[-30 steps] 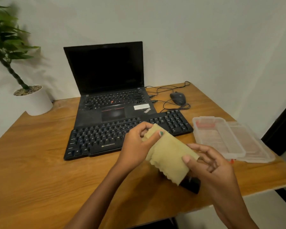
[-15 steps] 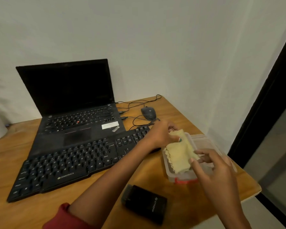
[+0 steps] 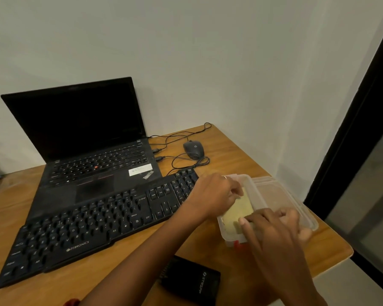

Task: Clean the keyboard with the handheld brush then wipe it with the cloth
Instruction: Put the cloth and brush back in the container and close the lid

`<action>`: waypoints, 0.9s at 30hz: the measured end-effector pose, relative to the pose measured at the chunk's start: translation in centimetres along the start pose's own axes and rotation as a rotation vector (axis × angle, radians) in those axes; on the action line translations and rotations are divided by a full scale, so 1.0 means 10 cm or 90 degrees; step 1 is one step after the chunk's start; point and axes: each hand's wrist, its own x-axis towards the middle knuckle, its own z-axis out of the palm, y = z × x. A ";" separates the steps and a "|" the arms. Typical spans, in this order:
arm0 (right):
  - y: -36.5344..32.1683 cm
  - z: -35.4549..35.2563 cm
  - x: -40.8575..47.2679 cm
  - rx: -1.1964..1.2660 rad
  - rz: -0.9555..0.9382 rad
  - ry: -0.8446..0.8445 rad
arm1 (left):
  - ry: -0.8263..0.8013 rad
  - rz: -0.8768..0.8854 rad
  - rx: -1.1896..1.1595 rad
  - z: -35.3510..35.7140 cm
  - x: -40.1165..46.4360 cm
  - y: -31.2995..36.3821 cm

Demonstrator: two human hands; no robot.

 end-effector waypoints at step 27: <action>-0.87 0.04 -0.66 -0.024 -0.157 -0.321 | 0.247 -0.271 -0.468 0.02 -1.86 -0.53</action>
